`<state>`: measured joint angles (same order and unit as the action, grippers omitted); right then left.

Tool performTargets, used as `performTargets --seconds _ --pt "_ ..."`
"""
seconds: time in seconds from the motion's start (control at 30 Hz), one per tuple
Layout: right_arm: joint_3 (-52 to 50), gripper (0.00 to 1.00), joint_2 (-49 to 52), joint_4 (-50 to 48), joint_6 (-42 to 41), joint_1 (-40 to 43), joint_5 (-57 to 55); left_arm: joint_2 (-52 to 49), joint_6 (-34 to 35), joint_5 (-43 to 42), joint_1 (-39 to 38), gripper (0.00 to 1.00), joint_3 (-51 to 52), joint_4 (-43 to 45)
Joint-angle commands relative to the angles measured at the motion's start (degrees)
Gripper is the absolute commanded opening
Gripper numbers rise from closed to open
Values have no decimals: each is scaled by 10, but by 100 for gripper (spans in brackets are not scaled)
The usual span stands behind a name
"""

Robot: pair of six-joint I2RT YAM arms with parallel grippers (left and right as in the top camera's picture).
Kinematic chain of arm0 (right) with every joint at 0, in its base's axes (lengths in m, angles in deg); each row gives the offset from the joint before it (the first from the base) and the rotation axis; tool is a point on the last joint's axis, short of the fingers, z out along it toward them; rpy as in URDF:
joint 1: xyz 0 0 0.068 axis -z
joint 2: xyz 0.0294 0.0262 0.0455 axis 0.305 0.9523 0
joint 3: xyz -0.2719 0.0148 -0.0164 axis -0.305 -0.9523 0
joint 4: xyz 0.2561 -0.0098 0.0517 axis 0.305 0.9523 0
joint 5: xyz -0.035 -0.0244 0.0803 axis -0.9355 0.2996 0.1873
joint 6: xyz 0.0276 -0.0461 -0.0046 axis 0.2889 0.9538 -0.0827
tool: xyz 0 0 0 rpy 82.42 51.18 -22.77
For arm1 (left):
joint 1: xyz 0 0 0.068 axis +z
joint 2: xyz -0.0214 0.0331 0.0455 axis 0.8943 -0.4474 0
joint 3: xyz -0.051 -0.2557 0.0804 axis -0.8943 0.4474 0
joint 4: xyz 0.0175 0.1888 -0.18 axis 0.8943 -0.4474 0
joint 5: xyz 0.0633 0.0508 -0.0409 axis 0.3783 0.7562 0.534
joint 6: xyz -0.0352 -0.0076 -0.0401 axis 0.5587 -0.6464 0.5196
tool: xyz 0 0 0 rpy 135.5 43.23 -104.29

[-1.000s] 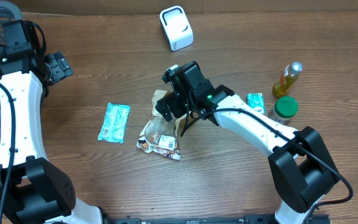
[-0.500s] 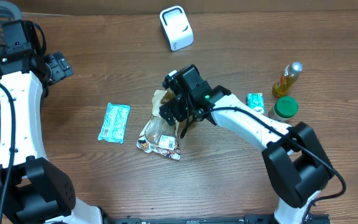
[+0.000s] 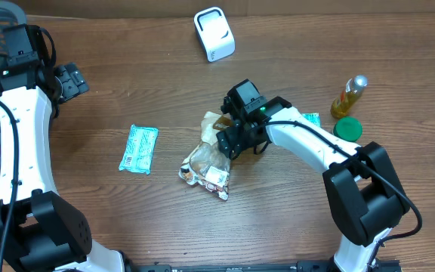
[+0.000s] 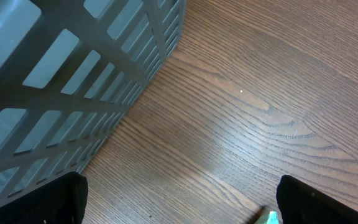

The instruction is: Scan the item barcode

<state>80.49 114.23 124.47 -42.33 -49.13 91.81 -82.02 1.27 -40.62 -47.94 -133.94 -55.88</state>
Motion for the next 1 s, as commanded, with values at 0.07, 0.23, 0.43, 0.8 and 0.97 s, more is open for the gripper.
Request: performTargets --seconds 0.07,0.23,0.43,0.8,0.97 --pt "13 90 -26 29 -33 15 -10 5 -7 7 -2 99 -10 1" --pt "13 94 -71 35 -32 15 -10 5 -7 7 -2 99 -10 1" --pt "13 99 -103 36 -32 16 -10 5 -7 7 -2 100 -10 1" --pt "12 100 -103 55 -32 16 -10 5 -7 7 -2 100 -10 1" --pt "12 100 -103 59 -31 16 -10 5 -7 7 -2 99 -10 1"
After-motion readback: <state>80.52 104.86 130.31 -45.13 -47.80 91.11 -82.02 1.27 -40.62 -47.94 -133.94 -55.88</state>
